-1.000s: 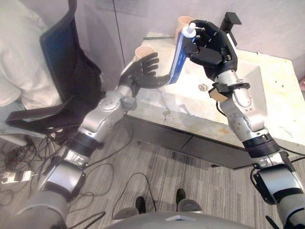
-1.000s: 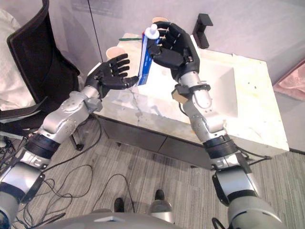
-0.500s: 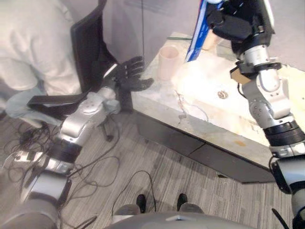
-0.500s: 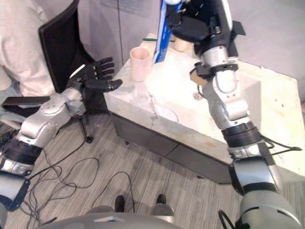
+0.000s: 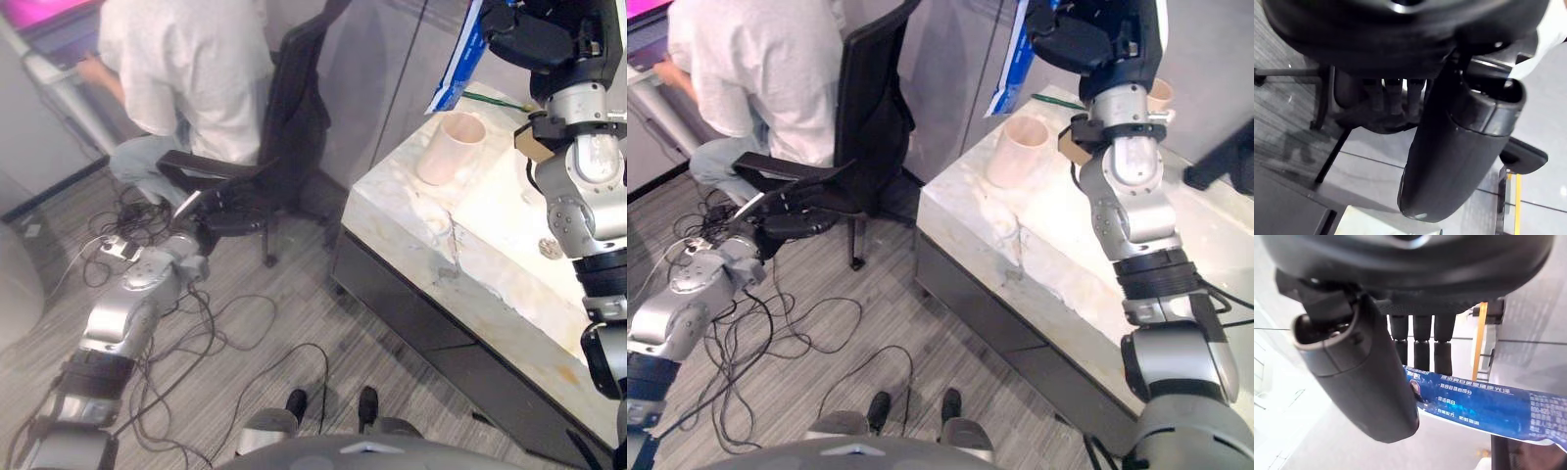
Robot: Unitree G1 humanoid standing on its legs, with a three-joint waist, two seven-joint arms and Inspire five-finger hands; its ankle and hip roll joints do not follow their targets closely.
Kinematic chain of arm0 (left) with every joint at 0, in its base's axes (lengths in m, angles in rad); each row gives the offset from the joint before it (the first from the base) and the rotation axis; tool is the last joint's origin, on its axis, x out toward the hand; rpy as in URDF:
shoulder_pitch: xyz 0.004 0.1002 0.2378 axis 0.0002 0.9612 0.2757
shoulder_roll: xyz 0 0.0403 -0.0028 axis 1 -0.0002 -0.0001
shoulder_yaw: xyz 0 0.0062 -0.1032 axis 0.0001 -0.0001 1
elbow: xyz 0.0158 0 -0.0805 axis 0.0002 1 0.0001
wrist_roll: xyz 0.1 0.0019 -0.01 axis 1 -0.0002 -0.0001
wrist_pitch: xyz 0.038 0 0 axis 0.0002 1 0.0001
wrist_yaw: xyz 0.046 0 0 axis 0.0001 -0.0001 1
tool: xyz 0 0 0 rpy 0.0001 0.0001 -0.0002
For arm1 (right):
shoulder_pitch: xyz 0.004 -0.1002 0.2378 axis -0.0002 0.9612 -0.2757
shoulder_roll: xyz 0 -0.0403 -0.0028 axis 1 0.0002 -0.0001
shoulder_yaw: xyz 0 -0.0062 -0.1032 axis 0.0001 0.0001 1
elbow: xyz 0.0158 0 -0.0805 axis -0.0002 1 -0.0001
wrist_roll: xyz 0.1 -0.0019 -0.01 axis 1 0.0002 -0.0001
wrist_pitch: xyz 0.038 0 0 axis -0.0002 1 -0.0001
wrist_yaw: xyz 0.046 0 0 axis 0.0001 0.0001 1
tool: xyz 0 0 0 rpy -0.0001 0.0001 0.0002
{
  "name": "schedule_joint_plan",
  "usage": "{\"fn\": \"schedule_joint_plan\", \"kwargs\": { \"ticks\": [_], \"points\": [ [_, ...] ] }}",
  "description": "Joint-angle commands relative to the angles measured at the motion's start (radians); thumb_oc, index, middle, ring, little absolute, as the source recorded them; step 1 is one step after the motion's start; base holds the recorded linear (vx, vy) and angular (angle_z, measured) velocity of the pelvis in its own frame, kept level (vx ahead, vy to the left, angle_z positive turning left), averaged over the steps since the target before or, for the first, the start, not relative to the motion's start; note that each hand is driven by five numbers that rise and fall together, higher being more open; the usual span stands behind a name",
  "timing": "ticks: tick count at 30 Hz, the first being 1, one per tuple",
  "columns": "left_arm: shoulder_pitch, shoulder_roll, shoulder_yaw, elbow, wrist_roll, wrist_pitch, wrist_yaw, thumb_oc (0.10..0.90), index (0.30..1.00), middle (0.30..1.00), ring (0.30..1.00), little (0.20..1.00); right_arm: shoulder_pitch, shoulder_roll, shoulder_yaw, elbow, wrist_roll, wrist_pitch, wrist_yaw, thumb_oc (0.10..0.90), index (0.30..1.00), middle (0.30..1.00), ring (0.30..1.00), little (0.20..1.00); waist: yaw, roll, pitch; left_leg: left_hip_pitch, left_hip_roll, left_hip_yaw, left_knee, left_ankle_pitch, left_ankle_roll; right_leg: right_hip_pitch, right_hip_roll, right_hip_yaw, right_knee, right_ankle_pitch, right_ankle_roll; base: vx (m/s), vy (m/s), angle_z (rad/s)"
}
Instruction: Organize the bathroom.
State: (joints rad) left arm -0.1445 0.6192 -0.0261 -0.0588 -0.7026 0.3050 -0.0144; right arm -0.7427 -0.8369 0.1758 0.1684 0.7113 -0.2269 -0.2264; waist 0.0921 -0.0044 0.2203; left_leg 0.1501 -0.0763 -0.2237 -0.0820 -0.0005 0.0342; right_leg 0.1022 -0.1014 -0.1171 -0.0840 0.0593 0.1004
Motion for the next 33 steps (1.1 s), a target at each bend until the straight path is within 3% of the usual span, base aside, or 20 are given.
{"fn": "schedule_joint_plan", "kwargs": {
  "ticks": [1,10,18,33],
  "points": [
    [0.035,0.046,0.023,-0.110,-0.057,-0.108,-0.056,0.800,0.900,0.900,0.900,0.900,-0.089,-0.091,-0.090,-0.030,-0.025,-0.091,-0.026,0.400,0.300,0.300,0.300,0.300,0.016,-0.022,-0.152,-0.034,0.003,0.176,-0.005,-0.024,-0.012,-0.040,0.033,-0.006,0.030,0.000,0.050,0.10,-0.086,0.25],
    [0.087,0.028,0.013,-0.134,-0.089,-0.084,-0.074,0.800,0.900,0.900,0.900,0.900,-0.025,-0.098,-0.129,-0.073,-0.037,-0.100,-0.038,0.400,0.300,0.300,0.300,0.300,0.011,-0.023,-0.163,-0.040,0.023,0.218,-0.005,-0.017,-0.031,-0.005,0.045,-0.041,-0.003,-0.009,0.034,0.06,-0.069,0.18],
    [0.081,0.012,-0.017,-0.122,-0.107,-0.079,-0.066,0.800,0.900,0.900,0.900,0.900,-0.036,-0.137,-0.138,-0.121,-0.023,-0.117,-0.042,0.400,0.300,0.300,0.300,0.300,-0.012,-0.023,-0.167,-0.031,0.026,0.237,-0.005,-0.021,-0.034,0.000,0.055,-0.029,-0.003,-0.018,0.026,0.00,0.005,-0.09],
    [0.056,-0.012,-0.058,-0.139,-0.108,-0.054,-0.036,0.800,0.900,0.900,0.900,0.900,-0.002,-0.181,-0.184,-0.187,-0.038,-0.067,-0.058,0.400,0.300,0.300,0.300,0.300,-0.047,-0.027,-0.166,-0.022,0.015,0.251,-0.005,-0.032,-0.023,-0.011,0.057,0.001,0.005,-0.013,0.033,-0.01,0.029,-0.09]
  ]
}}
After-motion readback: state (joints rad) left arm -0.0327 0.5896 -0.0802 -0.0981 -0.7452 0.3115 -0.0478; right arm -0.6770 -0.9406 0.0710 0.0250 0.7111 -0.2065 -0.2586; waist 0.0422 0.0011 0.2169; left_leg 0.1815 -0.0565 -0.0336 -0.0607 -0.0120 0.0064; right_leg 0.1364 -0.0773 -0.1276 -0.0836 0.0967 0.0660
